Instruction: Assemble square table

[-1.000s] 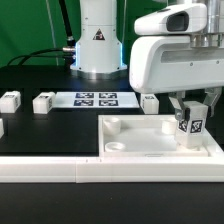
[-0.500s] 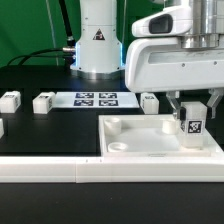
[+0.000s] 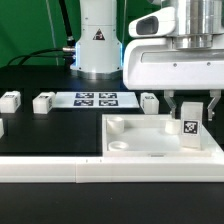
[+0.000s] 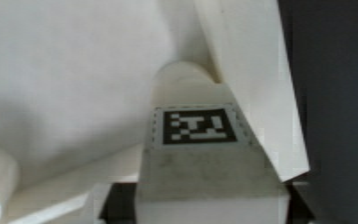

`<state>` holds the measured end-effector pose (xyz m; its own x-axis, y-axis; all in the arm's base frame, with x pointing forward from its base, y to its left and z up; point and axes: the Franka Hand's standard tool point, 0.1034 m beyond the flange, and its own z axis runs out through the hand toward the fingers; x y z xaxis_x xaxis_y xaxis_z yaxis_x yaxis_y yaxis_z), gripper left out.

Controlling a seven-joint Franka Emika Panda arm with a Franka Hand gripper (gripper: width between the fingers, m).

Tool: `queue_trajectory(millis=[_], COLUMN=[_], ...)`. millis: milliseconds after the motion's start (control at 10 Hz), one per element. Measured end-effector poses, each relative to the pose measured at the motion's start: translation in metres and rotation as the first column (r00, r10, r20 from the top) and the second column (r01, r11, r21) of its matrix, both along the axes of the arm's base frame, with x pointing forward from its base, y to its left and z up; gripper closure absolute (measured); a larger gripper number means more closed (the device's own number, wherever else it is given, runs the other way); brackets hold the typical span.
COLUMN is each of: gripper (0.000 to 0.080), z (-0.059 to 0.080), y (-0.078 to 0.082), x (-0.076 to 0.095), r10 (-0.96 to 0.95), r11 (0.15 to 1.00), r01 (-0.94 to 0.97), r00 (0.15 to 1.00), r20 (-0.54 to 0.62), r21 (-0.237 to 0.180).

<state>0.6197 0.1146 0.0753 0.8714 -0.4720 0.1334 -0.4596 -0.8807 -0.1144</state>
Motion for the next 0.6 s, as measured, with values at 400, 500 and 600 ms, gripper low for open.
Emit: queue_trajectory(millis=[400,500,600], gripper=[0.0508,0.0508,0.0508], z=[-0.0001,-0.0001,-0.0001], y=[-0.0013,0.0001,0.0006], x=[-0.0015,-0.0018,-0.0022], r10=[-0.352,-0.465,-0.53], r11=[0.935,0.883,0.843], r01=[0.352,0.466,0.532], r00=[0.936,0.885,0.846], r20=[-0.019,-0.032,-0.046], r21=[0.043,0.064,0.08])
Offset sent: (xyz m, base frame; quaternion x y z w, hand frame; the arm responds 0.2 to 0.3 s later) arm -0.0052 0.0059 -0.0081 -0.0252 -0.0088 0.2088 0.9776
